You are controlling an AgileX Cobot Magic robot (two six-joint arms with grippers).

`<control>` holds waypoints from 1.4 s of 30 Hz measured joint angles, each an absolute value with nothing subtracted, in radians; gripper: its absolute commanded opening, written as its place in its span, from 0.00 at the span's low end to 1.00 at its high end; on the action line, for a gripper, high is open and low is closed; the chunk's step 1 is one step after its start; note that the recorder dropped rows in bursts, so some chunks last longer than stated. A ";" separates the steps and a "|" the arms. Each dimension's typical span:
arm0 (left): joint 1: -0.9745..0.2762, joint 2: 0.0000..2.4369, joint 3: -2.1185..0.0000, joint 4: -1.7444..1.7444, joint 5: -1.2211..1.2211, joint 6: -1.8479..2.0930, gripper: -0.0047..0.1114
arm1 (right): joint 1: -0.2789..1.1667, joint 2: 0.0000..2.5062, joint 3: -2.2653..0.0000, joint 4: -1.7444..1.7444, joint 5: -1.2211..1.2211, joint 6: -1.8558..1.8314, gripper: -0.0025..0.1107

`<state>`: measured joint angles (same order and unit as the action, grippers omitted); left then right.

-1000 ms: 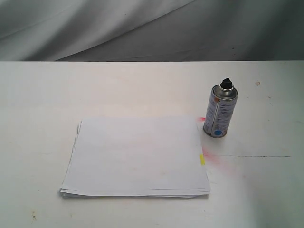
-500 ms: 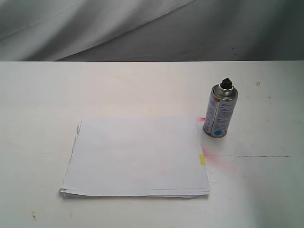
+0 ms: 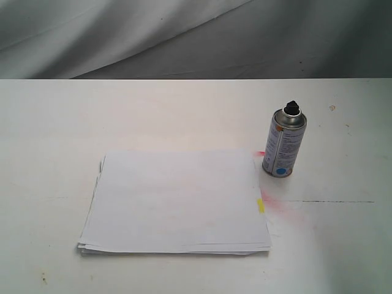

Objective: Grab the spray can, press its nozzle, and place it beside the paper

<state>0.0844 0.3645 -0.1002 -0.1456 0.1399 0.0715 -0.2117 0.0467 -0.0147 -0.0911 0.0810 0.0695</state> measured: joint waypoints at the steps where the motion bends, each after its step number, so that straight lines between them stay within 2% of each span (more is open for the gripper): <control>1: 0.084 0.360 -0.092 -0.143 0.140 0.071 0.04 | -0.212 0.047 -0.015 -0.091 0.081 0.070 0.02; 13: 0.084 0.118 -0.005 -0.142 0.244 0.068 0.04 | -0.212 0.047 -0.015 -0.091 0.081 0.070 0.02; 42: 0.084 0.110 -0.005 -0.142 0.252 0.065 0.04 | -0.212 0.047 -0.015 -0.089 0.081 0.072 0.02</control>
